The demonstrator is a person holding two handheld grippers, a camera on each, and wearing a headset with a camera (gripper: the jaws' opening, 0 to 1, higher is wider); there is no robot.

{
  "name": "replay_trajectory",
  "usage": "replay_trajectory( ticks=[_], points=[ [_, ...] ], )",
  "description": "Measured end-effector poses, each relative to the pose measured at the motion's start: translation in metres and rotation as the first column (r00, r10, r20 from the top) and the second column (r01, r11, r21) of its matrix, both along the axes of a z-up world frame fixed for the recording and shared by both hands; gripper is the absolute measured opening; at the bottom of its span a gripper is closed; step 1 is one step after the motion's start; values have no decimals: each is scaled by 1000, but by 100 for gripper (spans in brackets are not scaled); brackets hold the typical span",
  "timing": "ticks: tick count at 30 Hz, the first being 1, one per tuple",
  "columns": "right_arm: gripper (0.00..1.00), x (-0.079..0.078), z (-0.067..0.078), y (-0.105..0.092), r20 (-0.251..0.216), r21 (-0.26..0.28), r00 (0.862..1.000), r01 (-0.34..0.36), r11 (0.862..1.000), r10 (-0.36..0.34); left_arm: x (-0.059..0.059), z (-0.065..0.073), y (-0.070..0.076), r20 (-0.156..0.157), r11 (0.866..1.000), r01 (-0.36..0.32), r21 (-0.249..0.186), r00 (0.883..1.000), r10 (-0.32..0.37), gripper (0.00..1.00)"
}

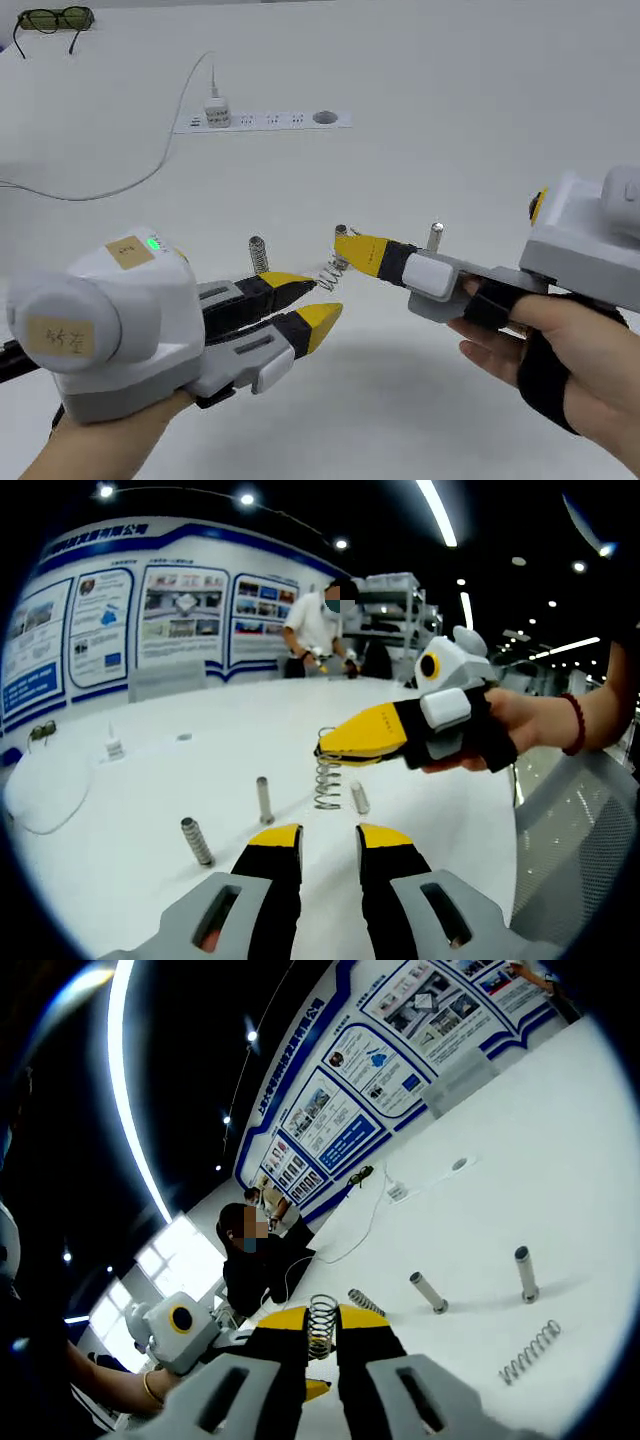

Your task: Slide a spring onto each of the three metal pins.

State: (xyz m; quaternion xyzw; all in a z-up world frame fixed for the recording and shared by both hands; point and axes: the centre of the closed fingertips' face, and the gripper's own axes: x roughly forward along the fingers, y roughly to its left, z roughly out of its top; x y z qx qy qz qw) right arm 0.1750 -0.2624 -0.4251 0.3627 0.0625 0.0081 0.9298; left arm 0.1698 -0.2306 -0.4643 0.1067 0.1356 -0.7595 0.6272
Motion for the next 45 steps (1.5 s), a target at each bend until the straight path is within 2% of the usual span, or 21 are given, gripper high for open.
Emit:
replay_trajectory(
  ticks=[2, 5, 10, 18, 24, 25, 27, 32, 37, 45],
  points=[
    [11, 3, 3, -4, 11, -38, 1000, 2, 999, -2, 0, -3, 0, 12, 1000, -1, 12, 1000, 1, 25],
    [11, 6, 7, -10, 14, -89, 1000, 4, 996, -3, 1, -4, 0, 8, 1000, -7, 15, 1000, 7, 28],
    [11, 13, 11, -21, 2, -218, 1000, 15, 976, -15, 3, -7, 0, 11, 1000, -20, 19, 1000, 19, 31],
    [11, 24, 7, -34, -30, -308, 999, 18, 951, -29, 3, -12, 1, 32, 1000, -12, 25, 999, 11, 34],
    [11, 32, 1, -44, -58, -391, 997, 21, 920, -48, 4, -16, 1, 46, 999, -15, 39, 999, 13, 38],
    [11, 33, -2, -48, -77, -434, 995, 18, 901, -57, 4, -17, 1, 43, 999, -17, 41, 999, 16, 39],
    [11, 34, -7, -50, -98, -479, 993, 7, 878, -61, 3, -17, 1, 40, 999, -19, 42, 999, 18, 40],
    [11, 38, -11, -54, -97, -510, 993, 11, 860, -71, 2, -19, 1, 50, 999, -19, 45, 999, 17, 42],
    [11, 42, -13, -58, -97, -523, 993, 11, 852, -73, 2, -19, 0, 52, 999, -22, 45, 998, 20, 45],
    [11, 47, -19, -62, -108, -556, 991, 5, 831, -79, 3, -21, 1, 48, 998, -32, 53, 998, 29, 49]
  ],
)
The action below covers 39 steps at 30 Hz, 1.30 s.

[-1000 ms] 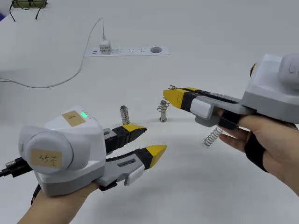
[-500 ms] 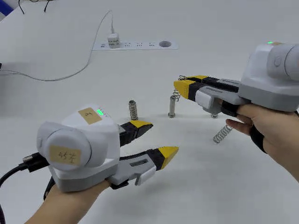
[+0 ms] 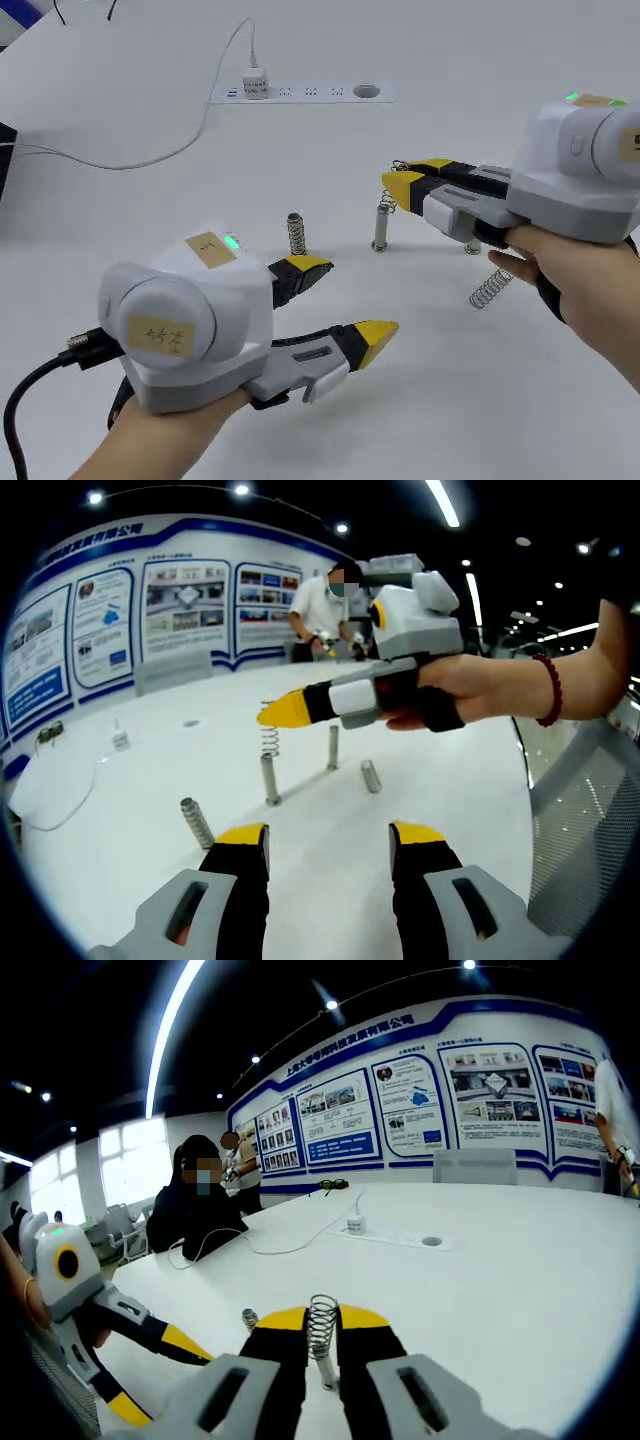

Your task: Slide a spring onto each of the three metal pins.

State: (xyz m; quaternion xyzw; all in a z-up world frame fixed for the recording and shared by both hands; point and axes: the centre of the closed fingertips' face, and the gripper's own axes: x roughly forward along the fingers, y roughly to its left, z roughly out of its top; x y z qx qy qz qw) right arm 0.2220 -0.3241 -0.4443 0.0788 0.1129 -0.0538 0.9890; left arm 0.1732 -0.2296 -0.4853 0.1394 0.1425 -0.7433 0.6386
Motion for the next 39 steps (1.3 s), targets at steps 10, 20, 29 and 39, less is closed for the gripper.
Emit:
replay_trajectory(
  ticks=[10, 20, 29, 39],
  points=[
    [11, 4, -11, 3, -52, -69, 998, -28, 997, 24, 1, -2, 0, -1, 1000, 2, 4, 1000, -2, 50],
    [11, 4, -27, 10, -128, -160, 991, -67, 985, 47, 5, 0, 1, -1, 1000, -9, 0, 1000, 9, 50],
    [11, 0, -53, 15, -227, -165, 972, -94, 982, 55, 6, 2, 0, 3, 1000, -11, -7, 1000, 11, 50],
    [12, -2, -60, 16, -245, -146, 969, -80, 986, 42, 6, 8, -1, 14, 1000, -12, -22, 1000, 12, 50]
  ],
)
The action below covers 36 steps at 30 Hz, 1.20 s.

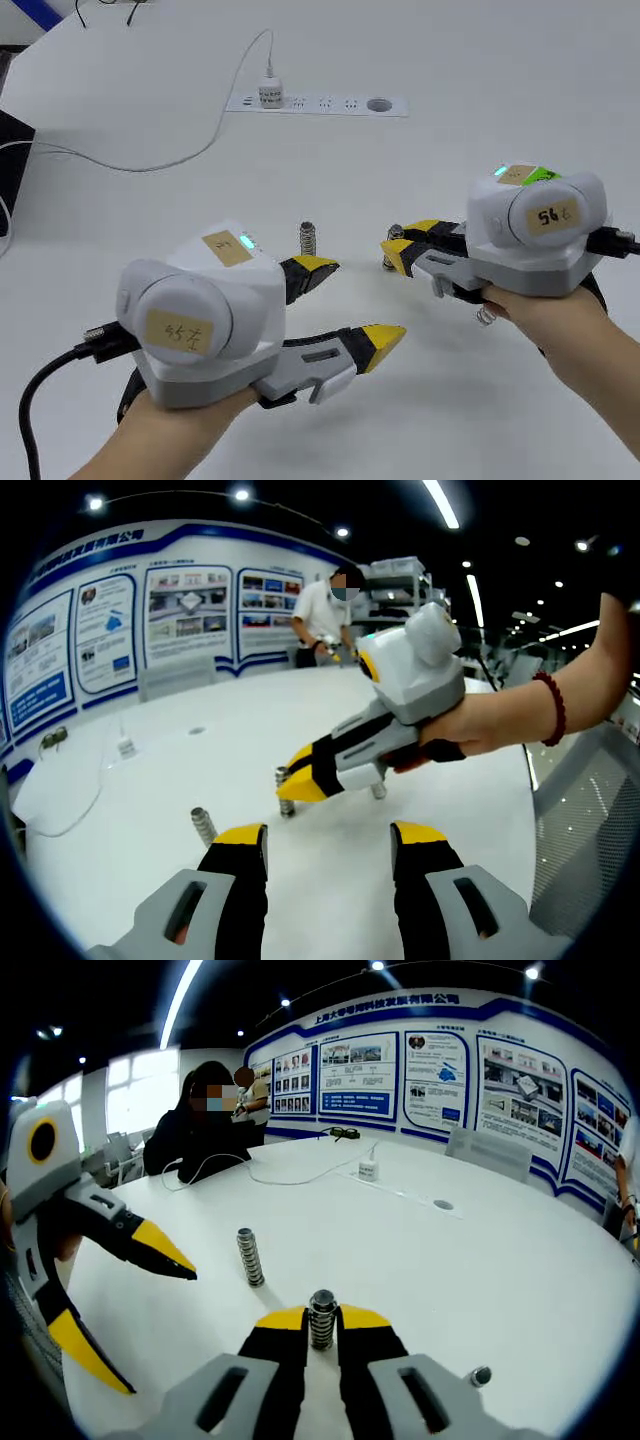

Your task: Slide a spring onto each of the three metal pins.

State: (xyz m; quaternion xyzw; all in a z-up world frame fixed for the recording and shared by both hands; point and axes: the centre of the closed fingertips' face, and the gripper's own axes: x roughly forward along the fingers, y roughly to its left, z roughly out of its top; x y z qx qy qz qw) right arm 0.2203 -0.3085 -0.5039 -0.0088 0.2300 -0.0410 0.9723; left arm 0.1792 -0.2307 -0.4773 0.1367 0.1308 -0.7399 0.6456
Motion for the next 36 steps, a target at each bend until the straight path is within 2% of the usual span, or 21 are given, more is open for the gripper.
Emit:
replay_trajectory(
  ticks=[5, 15, 20, 23, 26, 28, 36],
  points=[
    [19, -3, 1, -1, -2, 9, 1000, 12, 1000, -12, -2, -2, 0, 7, 1000, 7, 8, 1000, -7, 50],
    [29, -7, 26, 0, 67, 62, 997, 31, 998, -35, -4, -3, 0, 15, 1000, 1, 16, 1000, -2, 50],
    [32, -13, 39, 0, 98, 73, 994, 39, 997, -46, -9, -6, -2, 20, 999, 17, 29, 1000, -18, 50],
    [35, -18, 46, -3, 109, 93, 992, 55, 994, -65, -17, -6, -6, 35, 998, 48, 35, 998, -50, 50],
    [37, -24, 51, -4, 114, 98, 990, 67, 993, -78, -24, -6, -10, 26, 997, 74, 33, 997, -75, 50],
    [39, -28, 54, -5, 116, 108, 989, 74, 991, -87, -27, -7, -13, 38, 995, 89, 37, 995, -91, 50],
    [43, -45, 65, -7, 140, 129, 983, 98, 987, -116, -33, -13, -25, 48, 992, 111, 53, 992, -114, 49]
  ],
)
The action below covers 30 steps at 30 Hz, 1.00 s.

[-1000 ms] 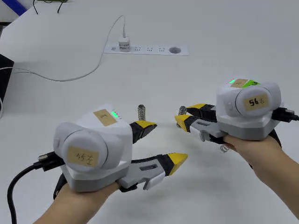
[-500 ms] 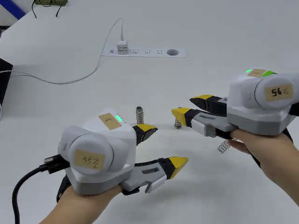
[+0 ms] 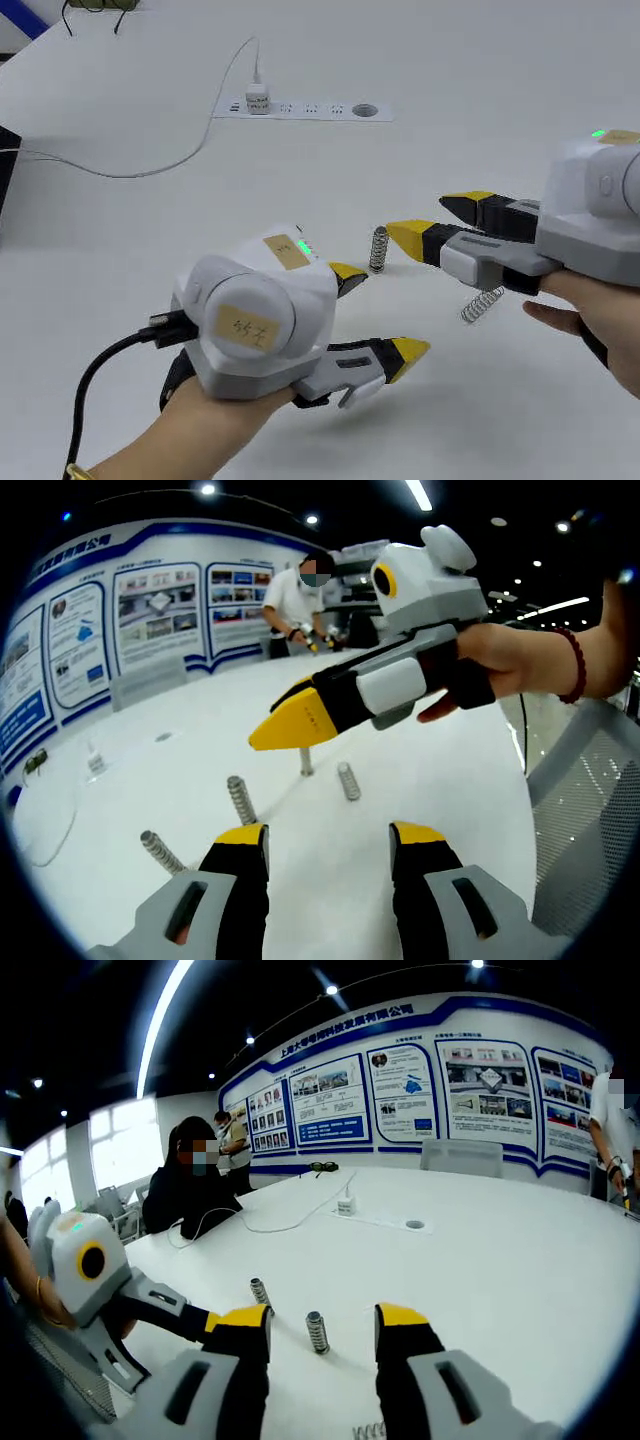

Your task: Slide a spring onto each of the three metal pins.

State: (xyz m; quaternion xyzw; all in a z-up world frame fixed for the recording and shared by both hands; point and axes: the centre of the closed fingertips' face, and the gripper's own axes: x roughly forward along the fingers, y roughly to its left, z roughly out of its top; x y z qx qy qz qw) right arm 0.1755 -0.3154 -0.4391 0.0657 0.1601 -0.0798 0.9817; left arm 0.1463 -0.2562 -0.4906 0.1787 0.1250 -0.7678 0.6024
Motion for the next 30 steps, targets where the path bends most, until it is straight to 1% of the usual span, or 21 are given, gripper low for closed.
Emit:
replay_trajectory(
  ticks=[6, 10, 12, 18, 22, 24, 26, 30],
  points=[
    [46, -16, 2, -2, 1, 6, 1000, 18, 1000, -18, -2, -3, -15, 3, 1000, -13, 5, 1000, 13, 47],
    [47, -27, 0, -4, -2, 16, 1000, 31, 999, -31, -8, -4, -26, -31, 1000, -15, -1, 999, 15, 46],
    [47, -33, 0, -5, -2, 15, 999, 37, 999, -37, -12, -6, -30, -41, 1000, -16, 1, 999, 16, 46],
    [49, -49, -3, -7, -11, 14, 999, 44, 999, -44, -19, -12, -40, -54, 1000, -10, 13, 998, 11, 44],
    [50, -61, -4, -9, -9, 25, 999, 52, 998, -51, -24, -16, -48, -61, 1000, -7, 20, 998, 9, 42],
    [50, -66, -6, -11, -17, 23, 998, 63, 998, -63, -25, -17, -52, -66, 1000, -8, 19, 998, 9, 41],
    [50, -72, -7, -14, -20, 31, 996, 82, 996, -81, -28, -20, -56, -74, 1000, -4, 24, 997, 6, 40],
    [49, -83, -8, -17, -22, 35, 995, 100, 994, -99, -33, -25, -63, -78, 999, 2, 34, 997, 0, 38]
  ],
)
